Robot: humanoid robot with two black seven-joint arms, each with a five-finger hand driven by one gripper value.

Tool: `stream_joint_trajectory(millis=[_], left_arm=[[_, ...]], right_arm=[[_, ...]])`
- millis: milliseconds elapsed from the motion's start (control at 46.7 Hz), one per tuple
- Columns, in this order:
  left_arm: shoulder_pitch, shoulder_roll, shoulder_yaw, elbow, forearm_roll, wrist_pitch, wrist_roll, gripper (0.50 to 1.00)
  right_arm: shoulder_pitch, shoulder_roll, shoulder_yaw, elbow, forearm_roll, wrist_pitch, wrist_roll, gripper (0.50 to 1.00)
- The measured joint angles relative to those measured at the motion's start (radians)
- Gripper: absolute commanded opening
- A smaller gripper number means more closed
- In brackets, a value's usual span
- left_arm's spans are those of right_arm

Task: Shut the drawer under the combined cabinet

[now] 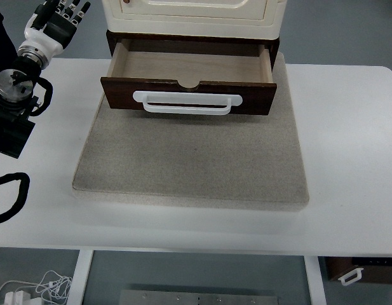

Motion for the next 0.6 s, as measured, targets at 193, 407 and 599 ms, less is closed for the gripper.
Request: stream_joint_trajectory(millis=[193,407,599], left_arm=[[0.0,0.001,0.001,-0.008,-0.001,0.0,0.0,1.0],[-0.004,0.011,0.005,-0.01,0.0,0.0,0.001,1.0],[-0.006,0.026,0.007,-0.01,0.0,-0.009,0.002,1.0]], right_arm=[[0.0,0.0,0.0,0.0,0.0,0.0,0.0,0.952],[0.0,0.0,0.0,0.0,0.0,0.0,0.0,0.952],[0.0,0.0,0.0,0.0,0.0,0.0,0.0,0.952]])
